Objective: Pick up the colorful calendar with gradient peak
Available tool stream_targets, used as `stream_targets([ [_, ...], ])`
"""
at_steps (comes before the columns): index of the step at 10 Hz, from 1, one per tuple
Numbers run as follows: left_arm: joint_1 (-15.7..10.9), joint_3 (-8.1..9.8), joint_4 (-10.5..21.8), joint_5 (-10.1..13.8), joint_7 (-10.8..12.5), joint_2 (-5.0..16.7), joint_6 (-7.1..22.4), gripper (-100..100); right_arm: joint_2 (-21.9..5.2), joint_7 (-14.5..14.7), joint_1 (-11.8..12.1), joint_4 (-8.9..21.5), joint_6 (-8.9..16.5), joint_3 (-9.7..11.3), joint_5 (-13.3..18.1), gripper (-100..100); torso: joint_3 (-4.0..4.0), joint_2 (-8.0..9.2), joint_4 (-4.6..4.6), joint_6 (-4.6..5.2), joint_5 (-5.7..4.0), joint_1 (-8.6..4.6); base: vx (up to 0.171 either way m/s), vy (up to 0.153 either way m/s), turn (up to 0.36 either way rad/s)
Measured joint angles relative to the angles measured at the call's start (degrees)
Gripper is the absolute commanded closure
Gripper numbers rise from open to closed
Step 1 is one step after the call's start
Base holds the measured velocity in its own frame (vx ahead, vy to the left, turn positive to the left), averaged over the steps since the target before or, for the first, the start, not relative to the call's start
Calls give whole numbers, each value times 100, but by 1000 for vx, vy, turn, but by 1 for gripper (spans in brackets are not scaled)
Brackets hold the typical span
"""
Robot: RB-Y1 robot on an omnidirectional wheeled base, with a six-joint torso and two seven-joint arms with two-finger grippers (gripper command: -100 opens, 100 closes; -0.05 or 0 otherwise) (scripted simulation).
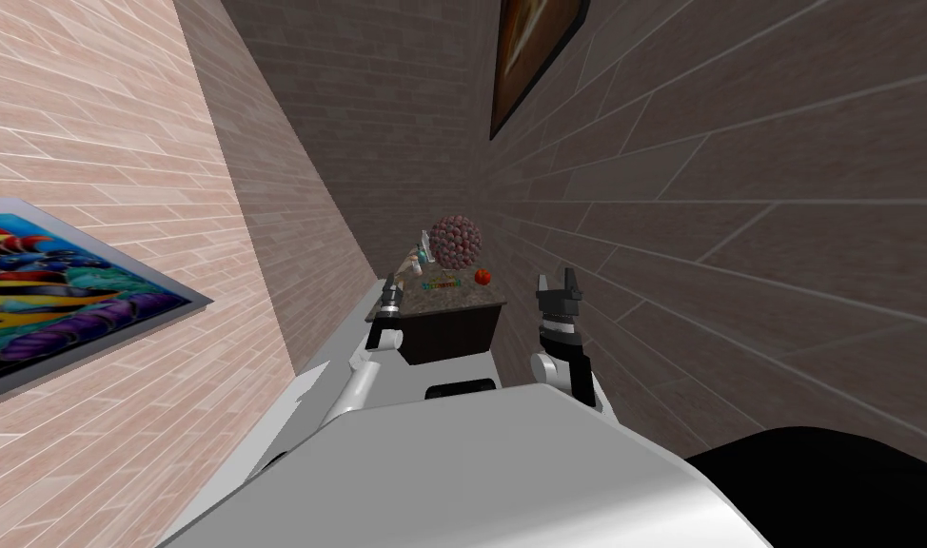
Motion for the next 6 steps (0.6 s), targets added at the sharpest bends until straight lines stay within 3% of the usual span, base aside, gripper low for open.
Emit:
stream_targets([
  [6,-484,-48,995,298,-75,-79,-9,-100,0,0,0,0,0,0,0,0,-3,-4,-1,0,0,0,22,-23,10],
])
